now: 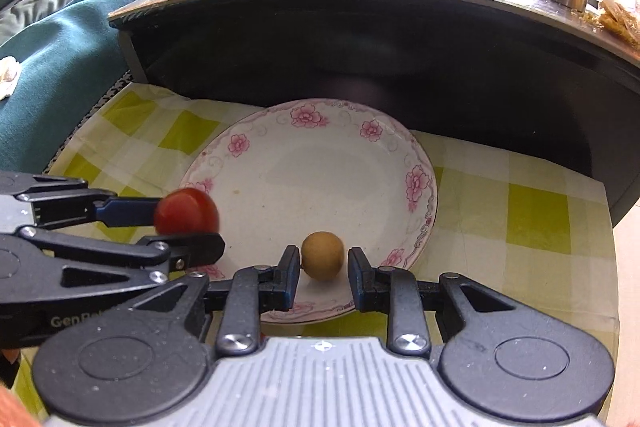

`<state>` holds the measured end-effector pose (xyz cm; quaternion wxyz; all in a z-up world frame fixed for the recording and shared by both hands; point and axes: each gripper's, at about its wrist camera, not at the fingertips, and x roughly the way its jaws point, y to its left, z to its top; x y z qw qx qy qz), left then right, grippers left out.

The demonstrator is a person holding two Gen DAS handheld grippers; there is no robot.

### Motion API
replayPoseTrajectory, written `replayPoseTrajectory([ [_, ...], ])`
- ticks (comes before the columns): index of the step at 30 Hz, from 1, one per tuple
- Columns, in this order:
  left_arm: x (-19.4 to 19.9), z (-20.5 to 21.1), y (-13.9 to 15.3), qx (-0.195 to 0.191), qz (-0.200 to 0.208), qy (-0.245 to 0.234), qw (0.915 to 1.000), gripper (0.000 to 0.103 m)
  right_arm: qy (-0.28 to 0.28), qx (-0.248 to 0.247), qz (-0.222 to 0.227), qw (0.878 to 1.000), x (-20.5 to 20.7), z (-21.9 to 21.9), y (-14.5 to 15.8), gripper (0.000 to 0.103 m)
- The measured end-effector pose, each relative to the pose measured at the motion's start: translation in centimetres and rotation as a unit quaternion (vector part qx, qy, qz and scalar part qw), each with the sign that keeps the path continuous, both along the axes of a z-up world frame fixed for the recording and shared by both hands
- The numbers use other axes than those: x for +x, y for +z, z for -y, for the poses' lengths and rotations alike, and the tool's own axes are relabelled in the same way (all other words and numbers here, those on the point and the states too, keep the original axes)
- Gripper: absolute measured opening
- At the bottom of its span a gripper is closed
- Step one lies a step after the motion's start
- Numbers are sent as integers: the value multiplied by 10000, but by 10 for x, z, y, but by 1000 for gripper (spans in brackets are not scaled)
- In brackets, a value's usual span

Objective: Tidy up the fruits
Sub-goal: 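Carry the red tomato and kiwi into the white bowl and open both grippers, then grasp the tangerine with the left gripper while the right gripper grasps a red cherry tomato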

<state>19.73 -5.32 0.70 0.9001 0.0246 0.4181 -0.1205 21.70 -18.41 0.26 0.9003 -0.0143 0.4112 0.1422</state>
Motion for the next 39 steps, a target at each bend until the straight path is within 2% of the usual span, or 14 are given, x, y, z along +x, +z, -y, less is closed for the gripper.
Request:
replayPoseTrajectory([
  [4,0,0,2,-4,32,14,10000,56,-38,44,98,9999,-1,2,3,36],
  [13,-8,-7,11,-186,0,38,9998,65,-93,102,229,9996,-7,6,13,37],
  [21,-21,-12,18,-175,-93,-11,9998,70,-145,177,376,9990,-21,13,26,41],
  [27,-28,-14,19,-230,-189,-89,9995,74,-111,163,308,9993,-27,15,23,42],
  [39,-36,-24,12,-244,-369,-130,9989,75,270,176,120,9994,-40,1,13,42],
])
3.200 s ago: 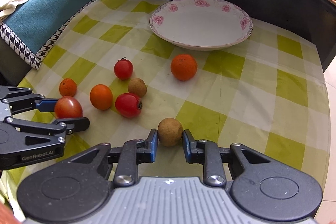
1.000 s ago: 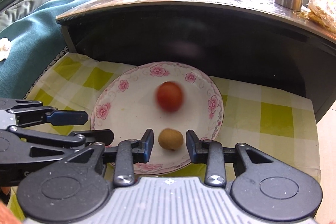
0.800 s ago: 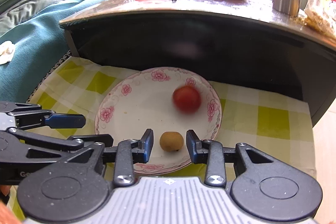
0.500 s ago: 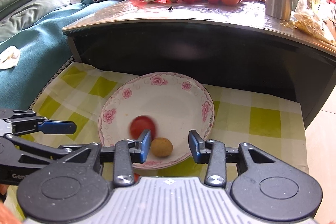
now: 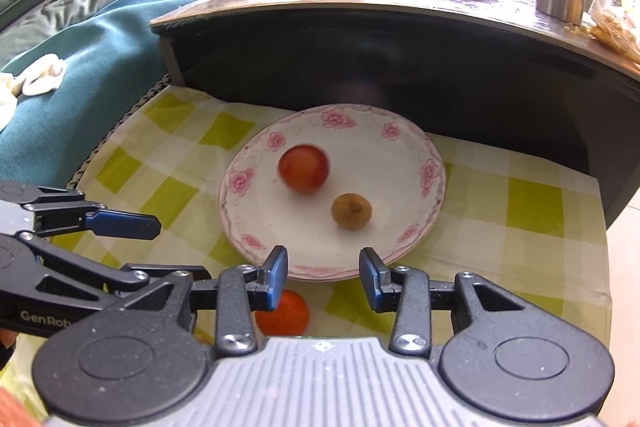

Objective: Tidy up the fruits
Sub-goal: 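Grasp the tangerine with the left gripper while the right gripper grasps a red cherry tomato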

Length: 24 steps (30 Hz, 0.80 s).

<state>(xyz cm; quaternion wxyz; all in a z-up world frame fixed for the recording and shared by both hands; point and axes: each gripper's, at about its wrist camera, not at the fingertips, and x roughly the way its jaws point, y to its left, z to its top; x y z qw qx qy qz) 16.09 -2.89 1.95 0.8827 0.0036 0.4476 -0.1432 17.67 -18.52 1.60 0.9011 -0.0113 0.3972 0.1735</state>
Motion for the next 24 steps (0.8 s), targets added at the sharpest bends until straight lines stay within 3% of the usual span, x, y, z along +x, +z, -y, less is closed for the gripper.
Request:
replayPoseTrajectory([
  [11,-12,-23,-6,13,-113,137,9998,76,362,-18,-246,9990,-15,-15,-8,42],
  [24,-67,-50,-7,219,-387,576,9973,78,994,-39,-446,9940,-53,-42,-9,42],
])
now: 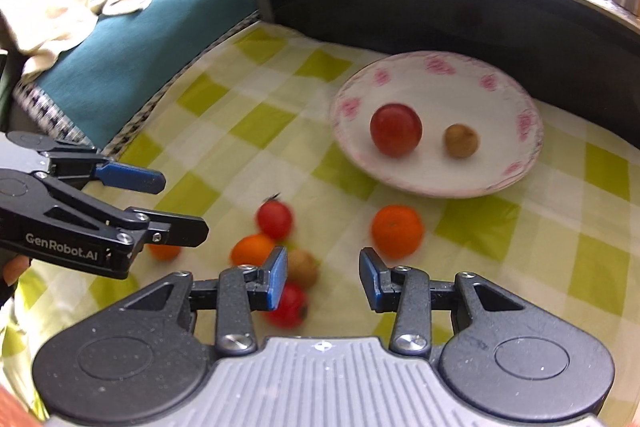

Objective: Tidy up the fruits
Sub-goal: 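Grasp the tangerine with the left gripper while the right gripper grasps a red cherry tomato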

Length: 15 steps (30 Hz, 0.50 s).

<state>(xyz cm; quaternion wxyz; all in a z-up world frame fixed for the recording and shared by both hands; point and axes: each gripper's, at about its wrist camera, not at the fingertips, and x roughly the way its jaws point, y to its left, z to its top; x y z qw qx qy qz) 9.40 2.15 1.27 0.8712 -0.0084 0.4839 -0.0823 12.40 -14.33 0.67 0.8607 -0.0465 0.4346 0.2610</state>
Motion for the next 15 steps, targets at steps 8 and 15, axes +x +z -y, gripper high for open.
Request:
replayPoseTrajectory([
  [8,-10,1,-18,371,-64,-103,9992,78,396,-126,-21,9991,-22,-17,-5,42],
  [15,-5,0,-33,414,-221,-168,9988,77,462,-183,-66,9987,-22,-18,-13,44],
])
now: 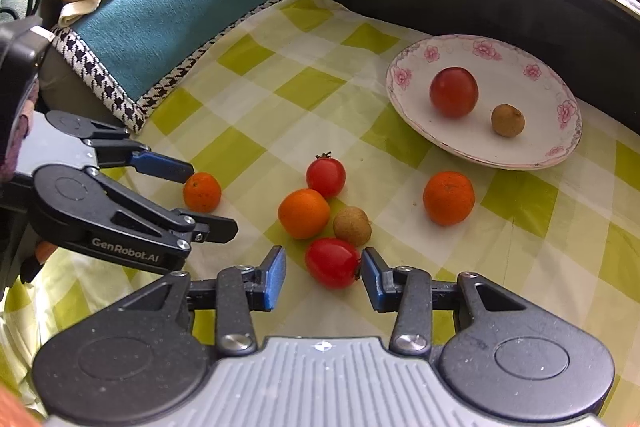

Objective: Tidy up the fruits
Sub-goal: 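Grasp the tangerine with the left gripper while the right gripper grasps a red cherry tomato, then carry the tangerine and cherry tomato into the white bowl and release both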

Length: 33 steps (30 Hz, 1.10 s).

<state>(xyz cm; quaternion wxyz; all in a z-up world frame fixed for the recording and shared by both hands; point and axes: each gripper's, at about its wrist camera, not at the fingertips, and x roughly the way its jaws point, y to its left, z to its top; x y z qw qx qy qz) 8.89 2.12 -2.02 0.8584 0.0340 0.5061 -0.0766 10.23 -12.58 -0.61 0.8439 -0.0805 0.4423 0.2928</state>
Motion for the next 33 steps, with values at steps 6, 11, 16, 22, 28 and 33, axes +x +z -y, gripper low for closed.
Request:
replayPoseTrajectory([
  [6,-3,4,0,124,49,-73,9999,74,6,-28,-5,10000,3,0,-6,46],
  [11,-4,6,0,141,78,-77,9998,68,23,-149,-82,9999,6,-4,-11,46],
  [16,-5,4,3,96,127,-33,9999,44,-4,-147,-88,9999,6,-3,-15,40],
  [22,-7,10,7,-111,135,-149,9997,39,74,-167,-109,9998,5,-5,-13,36],
  [28,-12,28,9,-224,167,-498,9984,39,-46,-134,-159,9998,-5,10,-8,36],
  [33,-16,41,2,-124,109,-703,9974,40,-86,-279,-83,9995,-14,18,-11,36],
])
